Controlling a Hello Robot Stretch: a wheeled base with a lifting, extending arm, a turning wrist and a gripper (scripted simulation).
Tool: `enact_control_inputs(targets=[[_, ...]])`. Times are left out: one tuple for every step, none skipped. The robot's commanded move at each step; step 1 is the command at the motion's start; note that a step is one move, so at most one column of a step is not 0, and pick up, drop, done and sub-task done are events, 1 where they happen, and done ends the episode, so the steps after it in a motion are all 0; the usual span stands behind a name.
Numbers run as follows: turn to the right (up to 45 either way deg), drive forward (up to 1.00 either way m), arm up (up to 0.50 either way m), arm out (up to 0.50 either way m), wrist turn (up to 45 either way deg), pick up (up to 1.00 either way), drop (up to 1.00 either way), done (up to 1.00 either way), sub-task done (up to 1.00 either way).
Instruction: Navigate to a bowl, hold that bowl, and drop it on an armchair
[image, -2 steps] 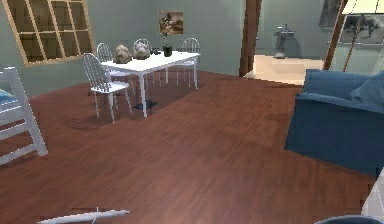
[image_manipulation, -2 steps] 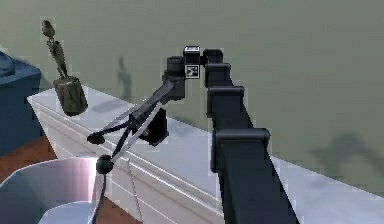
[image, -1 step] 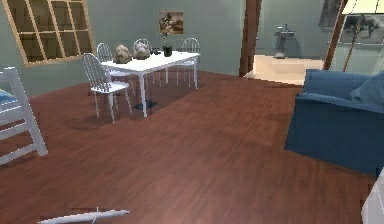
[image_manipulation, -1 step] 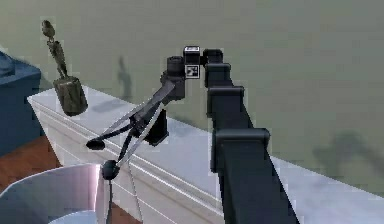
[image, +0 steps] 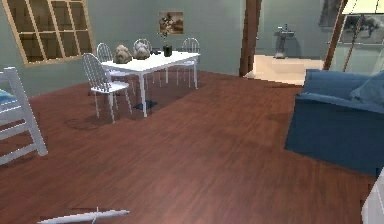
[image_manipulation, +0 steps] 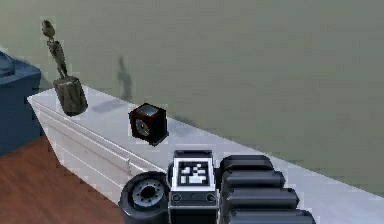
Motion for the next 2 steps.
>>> enact_control_inputs(targets=[[45.0,0.00,0.00,0.00,0.0,0.00,0.00,0.00,0.00],[12.0,0.00,0.00,0.00,0.0,0.00,0.00,0.00,0.00]])
